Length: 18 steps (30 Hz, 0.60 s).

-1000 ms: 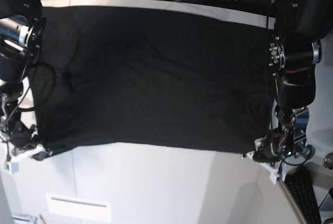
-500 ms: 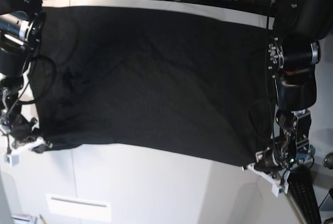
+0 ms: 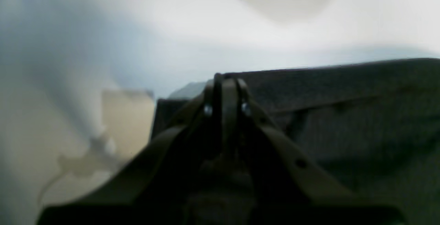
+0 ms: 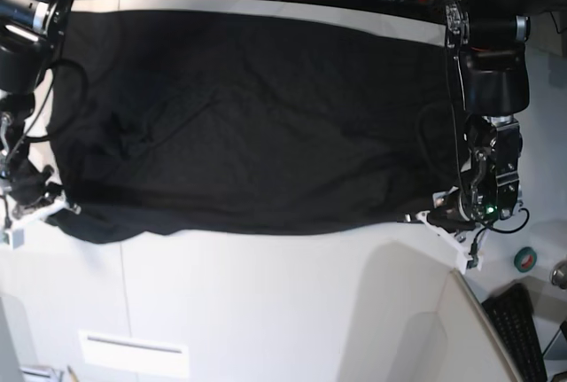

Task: Layout the t-shirt on the table in an organized manner, then fold the t-shirt properly
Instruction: 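Fold the shirt hem over toward the collar with both grippers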

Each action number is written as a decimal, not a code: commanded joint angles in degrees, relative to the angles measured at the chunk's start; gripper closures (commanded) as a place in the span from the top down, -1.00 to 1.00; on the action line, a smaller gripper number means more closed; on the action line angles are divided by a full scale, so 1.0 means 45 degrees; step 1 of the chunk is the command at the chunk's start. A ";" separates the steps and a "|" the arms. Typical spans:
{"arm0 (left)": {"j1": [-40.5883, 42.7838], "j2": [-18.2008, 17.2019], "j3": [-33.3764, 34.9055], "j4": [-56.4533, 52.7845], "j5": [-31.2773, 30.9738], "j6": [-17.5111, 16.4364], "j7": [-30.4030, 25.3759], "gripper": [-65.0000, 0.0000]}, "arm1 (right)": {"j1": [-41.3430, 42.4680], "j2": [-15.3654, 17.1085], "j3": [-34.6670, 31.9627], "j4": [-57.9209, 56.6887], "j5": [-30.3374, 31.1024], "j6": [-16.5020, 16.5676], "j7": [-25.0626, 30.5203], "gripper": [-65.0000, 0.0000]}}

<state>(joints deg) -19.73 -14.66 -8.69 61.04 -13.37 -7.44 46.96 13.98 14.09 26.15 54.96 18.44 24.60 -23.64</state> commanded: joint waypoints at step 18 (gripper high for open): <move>0.2616 -0.0582 -0.1517 0.4713 -0.0029 0.0003 0.1941 -1.00 | -0.3897 0.0064 0.0196 0.5887 0.0250 0.0111 -0.1887 -1.00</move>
<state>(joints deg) -6.74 -16.19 -15.11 81.06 -13.69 -7.66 56.45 -4.27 13.34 26.74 80.40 19.05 24.93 -33.43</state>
